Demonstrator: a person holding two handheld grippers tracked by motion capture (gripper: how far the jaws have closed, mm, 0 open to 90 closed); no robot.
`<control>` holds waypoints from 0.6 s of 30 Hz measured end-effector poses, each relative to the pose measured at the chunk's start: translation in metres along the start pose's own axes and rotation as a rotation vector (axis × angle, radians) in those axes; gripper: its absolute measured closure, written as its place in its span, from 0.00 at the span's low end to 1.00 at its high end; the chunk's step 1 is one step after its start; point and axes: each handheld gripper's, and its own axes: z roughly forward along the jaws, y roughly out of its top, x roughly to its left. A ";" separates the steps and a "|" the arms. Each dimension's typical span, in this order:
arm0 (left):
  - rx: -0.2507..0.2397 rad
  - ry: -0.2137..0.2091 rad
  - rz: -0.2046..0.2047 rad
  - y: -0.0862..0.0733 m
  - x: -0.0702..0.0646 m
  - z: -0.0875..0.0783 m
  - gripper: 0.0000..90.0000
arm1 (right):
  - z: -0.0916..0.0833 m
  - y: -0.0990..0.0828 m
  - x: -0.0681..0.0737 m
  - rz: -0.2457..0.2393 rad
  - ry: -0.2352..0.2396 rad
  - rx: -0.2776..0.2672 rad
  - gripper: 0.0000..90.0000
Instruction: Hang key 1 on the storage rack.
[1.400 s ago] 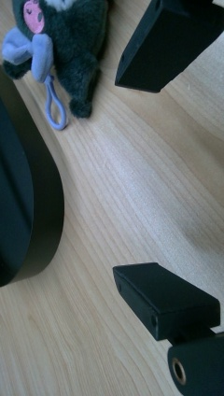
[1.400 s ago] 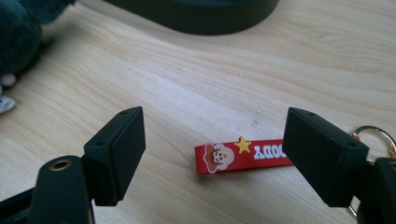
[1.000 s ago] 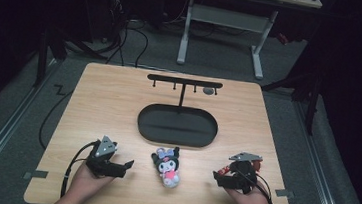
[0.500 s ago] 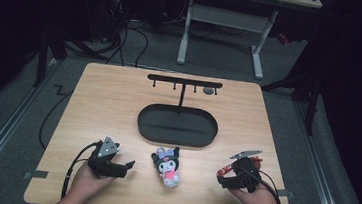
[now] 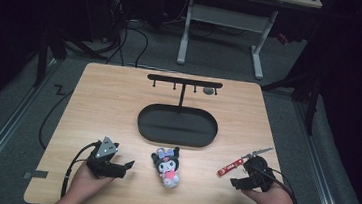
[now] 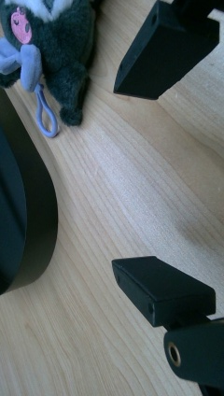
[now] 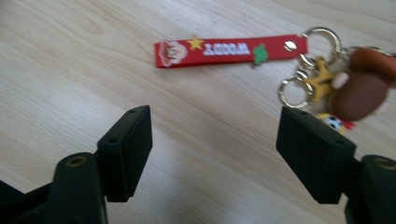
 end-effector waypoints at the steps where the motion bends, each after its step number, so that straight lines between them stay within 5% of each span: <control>1: 0.007 -0.003 0.004 0.000 0.000 0.000 0.15 | -0.001 -0.001 -0.004 0.007 -0.002 0.005 0.33; 11: 0.011 0.001 0.006 -0.002 0.000 0.000 0.16 | -0.013 0.002 -0.044 0.145 0.007 -0.006 0.56; 18: 0.012 0.000 0.012 -0.002 0.000 0.001 0.16 | -0.005 0.001 -0.066 0.221 0.018 0.023 0.61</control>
